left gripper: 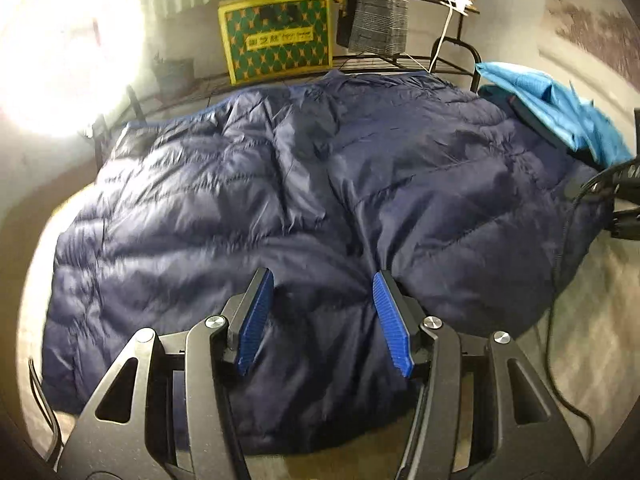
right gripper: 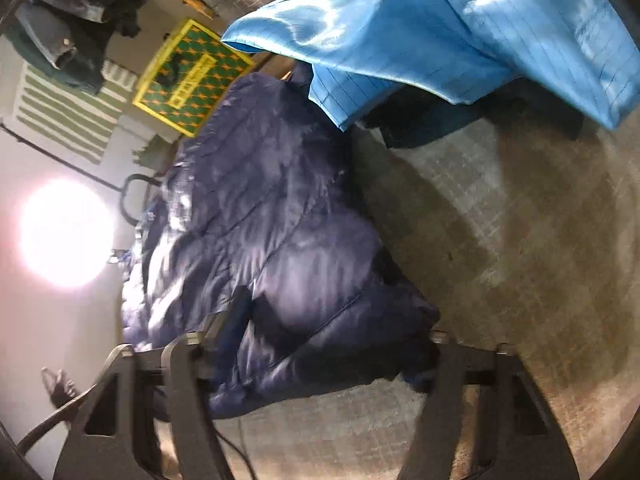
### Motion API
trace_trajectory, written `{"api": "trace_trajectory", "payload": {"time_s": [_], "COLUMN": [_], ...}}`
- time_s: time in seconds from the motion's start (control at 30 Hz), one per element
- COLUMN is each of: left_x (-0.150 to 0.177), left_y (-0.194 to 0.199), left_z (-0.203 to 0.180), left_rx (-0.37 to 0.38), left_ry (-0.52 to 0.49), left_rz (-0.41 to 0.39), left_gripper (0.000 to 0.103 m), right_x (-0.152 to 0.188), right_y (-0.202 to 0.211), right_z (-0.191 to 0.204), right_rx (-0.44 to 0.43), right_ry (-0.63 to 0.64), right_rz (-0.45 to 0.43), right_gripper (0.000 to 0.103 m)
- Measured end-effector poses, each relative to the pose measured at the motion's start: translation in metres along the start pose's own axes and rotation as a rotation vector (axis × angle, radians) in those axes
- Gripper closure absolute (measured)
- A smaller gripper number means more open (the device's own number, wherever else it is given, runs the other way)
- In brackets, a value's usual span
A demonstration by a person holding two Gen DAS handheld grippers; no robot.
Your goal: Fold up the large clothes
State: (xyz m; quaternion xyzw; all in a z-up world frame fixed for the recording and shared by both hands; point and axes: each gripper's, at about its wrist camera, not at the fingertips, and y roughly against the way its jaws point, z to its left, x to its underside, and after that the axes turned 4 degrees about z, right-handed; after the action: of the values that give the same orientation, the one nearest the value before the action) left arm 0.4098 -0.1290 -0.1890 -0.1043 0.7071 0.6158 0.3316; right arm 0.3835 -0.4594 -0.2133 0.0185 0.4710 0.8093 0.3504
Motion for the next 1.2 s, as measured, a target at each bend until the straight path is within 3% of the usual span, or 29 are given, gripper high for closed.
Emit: {"api": "trace_trajectory", "payload": {"time_s": [0.03, 0.1, 0.23, 0.37, 0.47, 0.77, 0.97, 1.2], "left_x": [0.001, 0.002, 0.010, 0.009, 0.009, 0.037, 0.065, 0.086], "left_y": [0.001, 0.002, 0.014, 0.052, 0.088, 0.172, 0.188, 0.196], "left_z": [0.005, 0.012, 0.026, 0.053, 0.095, 0.233, 0.295, 0.326], "left_rx": [0.018, 0.034, 0.072, 0.102, 0.126, 0.048, 0.002, -0.009], "left_ry": [0.017, 0.019, 0.038, 0.096, 0.206, 0.492, 0.619, 0.711], "left_rz": [0.013, 0.037, 0.042, -0.025, -0.083, -0.258, -0.289, -0.313], "left_gripper": [0.049, 0.049, 0.049, 0.049, 0.049, 0.049, 0.049, 0.049], "right_x": [0.001, 0.002, 0.007, 0.012, 0.021, 0.059, 0.098, 0.147], "right_y": [0.001, 0.007, 0.035, 0.056, 0.066, 0.064, 0.036, -0.008], "right_z": [0.006, 0.017, 0.052, 0.102, 0.143, 0.251, 0.317, 0.372], "right_rx": [0.012, 0.023, 0.047, 0.138, 0.186, 0.243, 0.252, 0.244], "right_ry": [0.020, 0.060, 0.183, 0.358, 0.497, 0.797, 0.962, 1.107], "right_rz": [0.006, -0.006, -0.065, -0.146, -0.200, -0.293, -0.304, -0.286], "right_gripper": [0.079, 0.087, 0.093, 0.095, 0.095, 0.095, 0.095, 0.096]}}
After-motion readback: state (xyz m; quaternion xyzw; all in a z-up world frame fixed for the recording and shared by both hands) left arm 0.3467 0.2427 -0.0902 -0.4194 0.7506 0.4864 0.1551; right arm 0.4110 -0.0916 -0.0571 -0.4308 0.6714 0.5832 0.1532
